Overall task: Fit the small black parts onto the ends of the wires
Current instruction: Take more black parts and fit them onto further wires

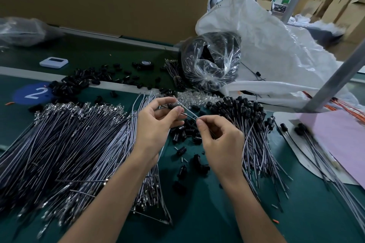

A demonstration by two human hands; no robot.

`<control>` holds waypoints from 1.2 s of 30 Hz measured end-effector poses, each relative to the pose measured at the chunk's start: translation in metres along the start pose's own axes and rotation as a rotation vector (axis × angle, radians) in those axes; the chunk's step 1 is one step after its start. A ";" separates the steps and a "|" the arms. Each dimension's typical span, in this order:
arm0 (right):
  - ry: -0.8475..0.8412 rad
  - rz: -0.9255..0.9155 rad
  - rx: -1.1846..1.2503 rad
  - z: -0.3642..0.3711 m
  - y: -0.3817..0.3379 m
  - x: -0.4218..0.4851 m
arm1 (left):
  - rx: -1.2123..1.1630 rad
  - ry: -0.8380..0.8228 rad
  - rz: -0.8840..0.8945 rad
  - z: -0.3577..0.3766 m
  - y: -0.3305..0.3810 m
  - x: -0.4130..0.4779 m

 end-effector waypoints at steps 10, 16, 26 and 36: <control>-0.056 0.068 0.044 0.006 0.000 -0.002 | 0.069 0.007 0.034 0.001 -0.006 0.000; -0.009 0.090 0.054 0.006 -0.001 -0.003 | 0.069 0.005 0.049 0.001 -0.007 -0.001; -0.064 0.085 0.034 0.007 0.001 -0.002 | 0.104 -0.081 0.004 0.009 -0.014 -0.008; -0.014 0.095 0.027 0.003 0.004 0.002 | 0.079 -0.114 -0.027 0.008 -0.014 -0.008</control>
Point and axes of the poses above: each hand's wrist, its own x-axis towards the middle knuckle, its own z-axis out of the palm, y = z × x, the point moved 2 cm from there along x, towards the middle knuckle, and after that the axes turned 3 degrees about y, right-handed, at the moved point
